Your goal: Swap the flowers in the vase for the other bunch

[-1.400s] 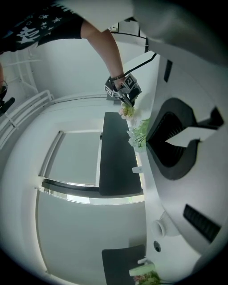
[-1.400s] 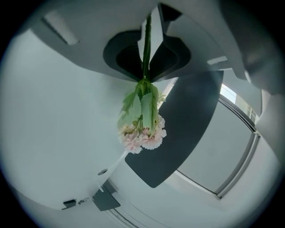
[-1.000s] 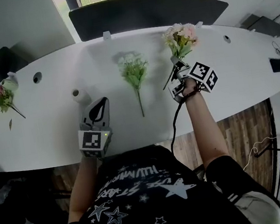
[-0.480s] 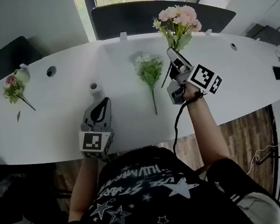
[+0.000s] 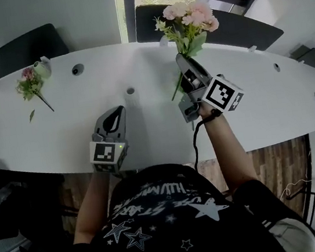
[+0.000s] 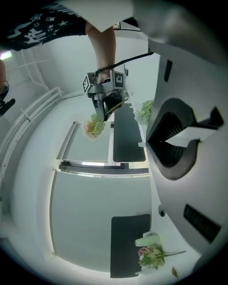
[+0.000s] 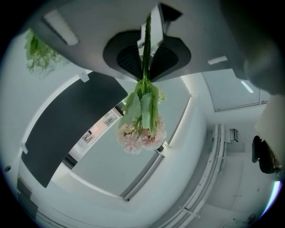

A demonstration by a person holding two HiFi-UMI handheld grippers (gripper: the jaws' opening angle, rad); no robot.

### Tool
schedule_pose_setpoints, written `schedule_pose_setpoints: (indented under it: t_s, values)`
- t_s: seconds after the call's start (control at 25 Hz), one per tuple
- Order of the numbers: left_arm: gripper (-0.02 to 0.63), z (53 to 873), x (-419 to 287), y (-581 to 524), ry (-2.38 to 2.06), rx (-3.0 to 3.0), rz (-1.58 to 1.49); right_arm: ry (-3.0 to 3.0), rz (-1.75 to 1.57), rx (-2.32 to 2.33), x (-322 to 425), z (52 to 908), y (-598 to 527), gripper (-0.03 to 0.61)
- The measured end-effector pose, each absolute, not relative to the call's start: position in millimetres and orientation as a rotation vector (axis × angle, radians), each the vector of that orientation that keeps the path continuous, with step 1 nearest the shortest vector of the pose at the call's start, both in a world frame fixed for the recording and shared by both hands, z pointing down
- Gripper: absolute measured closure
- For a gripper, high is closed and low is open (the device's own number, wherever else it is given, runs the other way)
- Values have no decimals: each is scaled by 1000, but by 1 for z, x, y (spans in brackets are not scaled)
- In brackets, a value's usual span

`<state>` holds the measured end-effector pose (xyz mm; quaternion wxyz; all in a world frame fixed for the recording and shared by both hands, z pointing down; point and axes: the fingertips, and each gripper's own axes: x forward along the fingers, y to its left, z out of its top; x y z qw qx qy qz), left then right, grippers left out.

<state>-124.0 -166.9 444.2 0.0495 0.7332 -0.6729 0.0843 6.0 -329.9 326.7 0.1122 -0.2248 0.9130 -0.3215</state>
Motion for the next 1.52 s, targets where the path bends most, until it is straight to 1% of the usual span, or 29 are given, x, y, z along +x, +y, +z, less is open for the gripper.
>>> schedule_pose_setpoints:
  t_s: [0.2, 0.36, 0.56, 0.6, 0.64, 0.76, 0.88, 1.0, 1.16, 1.52]
  values:
    - [606, 436, -129, -168, -1948, 2281, 145, 2695, -849, -589, -37, 316, -306, 532]
    - [604, 452, -130, -174, -1890, 2362, 251, 2683, -775, -567, -57, 310, -296, 531]
    - [598, 465, -144, -184, -1813, 2366, 201, 2678, -732, -586, -88, 319, -296, 531]
    - [574, 469, -151, -186, -1798, 2365, 200, 2683, -722, -596, -98, 323, -298, 531]
    - [532, 474, -158, -188, -1777, 2366, 197, 2687, -714, -602, -107, 325, -299, 531]
    - [480, 484, -164, -191, -1729, 2368, 213, 2694, -706, -599, -121, 327, -300, 529]
    - [400, 493, -149, -196, -1697, 2357, 249, 2702, -713, -580, -116, 329, -305, 529]
    - [344, 501, -136, -202, -1680, 2340, 271, 2712, -717, -567, -113, 333, -309, 529]
    - [321, 506, -134, -215, -1691, 2333, 291, 2718, -743, -538, -120, 339, -314, 529]
    - [321, 522, -118, -241, -1705, 2337, 339, 2738, -794, -493, -124, 353, -322, 529]
